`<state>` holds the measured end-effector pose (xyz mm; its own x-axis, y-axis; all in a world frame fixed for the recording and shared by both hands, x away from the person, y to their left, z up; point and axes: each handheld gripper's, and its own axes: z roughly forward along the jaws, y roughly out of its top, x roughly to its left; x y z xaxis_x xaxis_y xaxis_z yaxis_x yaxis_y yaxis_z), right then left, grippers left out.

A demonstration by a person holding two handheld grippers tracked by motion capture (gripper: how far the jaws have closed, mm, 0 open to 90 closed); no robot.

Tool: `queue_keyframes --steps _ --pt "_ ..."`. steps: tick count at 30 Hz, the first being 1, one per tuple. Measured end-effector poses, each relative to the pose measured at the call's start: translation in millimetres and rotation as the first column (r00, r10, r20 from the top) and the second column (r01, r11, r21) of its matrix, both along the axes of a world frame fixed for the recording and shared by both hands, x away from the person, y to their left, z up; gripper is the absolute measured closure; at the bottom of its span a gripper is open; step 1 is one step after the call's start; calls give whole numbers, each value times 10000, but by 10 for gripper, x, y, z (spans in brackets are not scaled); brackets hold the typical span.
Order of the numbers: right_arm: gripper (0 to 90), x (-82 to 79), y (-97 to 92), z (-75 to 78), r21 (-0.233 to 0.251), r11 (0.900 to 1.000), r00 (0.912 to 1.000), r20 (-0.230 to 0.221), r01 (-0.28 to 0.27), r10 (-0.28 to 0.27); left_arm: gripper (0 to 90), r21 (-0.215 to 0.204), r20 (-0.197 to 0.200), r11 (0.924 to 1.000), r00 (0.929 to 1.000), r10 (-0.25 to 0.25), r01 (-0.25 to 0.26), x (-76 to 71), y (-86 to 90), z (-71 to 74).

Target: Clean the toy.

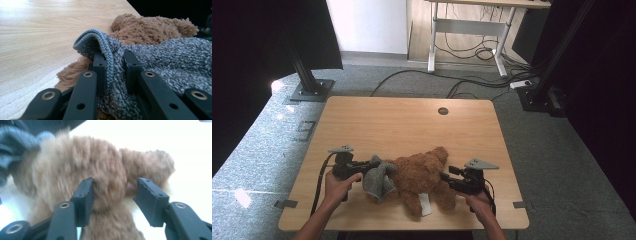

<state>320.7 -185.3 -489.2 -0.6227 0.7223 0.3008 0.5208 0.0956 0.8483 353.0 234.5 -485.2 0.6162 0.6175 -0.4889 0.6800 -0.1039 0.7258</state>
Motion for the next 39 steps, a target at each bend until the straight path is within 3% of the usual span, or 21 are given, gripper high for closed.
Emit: queue_keyframes --steps 5,9,12,15,18,22,25,28,32,37,39 --pt "367 162 153 158 68 9996 9996 -62 -288 288 757 33 45 10000 10000 7 -7 -8 -17 -6" --pt "321 291 225 167 158 9989 9973 -571 -443 451 758 -114 -58 9999 10000 13 -14 -20 0 -32" --pt "321 335 232 141 505 9978 9957 -809 -419 459 758 -200 -109 9998 9999 0 -2 -29 13 -49" --pt "323 317 215 198 866 9960 9981 -548 -221 269 758 -220 -79 9998 10000 -2 0 -34 6 -49" --pt "325 282 234 288 897 9959 9997 -171 -137 153 758 -181 -5 9998 10000 12 -12 -44 -22 -39" --pt "353 192 359 350 600 9952 9970 147 -770 762 758 -206 39 9997 10000 -89 89 -60 -48 -37" --pt "376 157 495 272 -255 9939 9943 14 -1069 1069 757 -266 16 9996 9999 -134 135 -68 -52 -35" --pt "485 159 573 142 -1120 9891 9955 -126 -951 943 757 -394 -39 9990 9998 -210 208 -74 -56 4" --pt "578 114 563 47 -901 9904 9945 -202 -1044 1029 756 -483 114 9979 9991 -418 423 -61 -104 123" --pt "613 14 575 6 -943 9898 9935 297 -1071 1103 754 -289 493 9929 9922 -1141 1156 20 -518 350" --pt "623 -28 581 -12 -989 9890 9916 571 -1103 1163 754 -178 442 9913 9906 -1293 1302 131 -746 416"
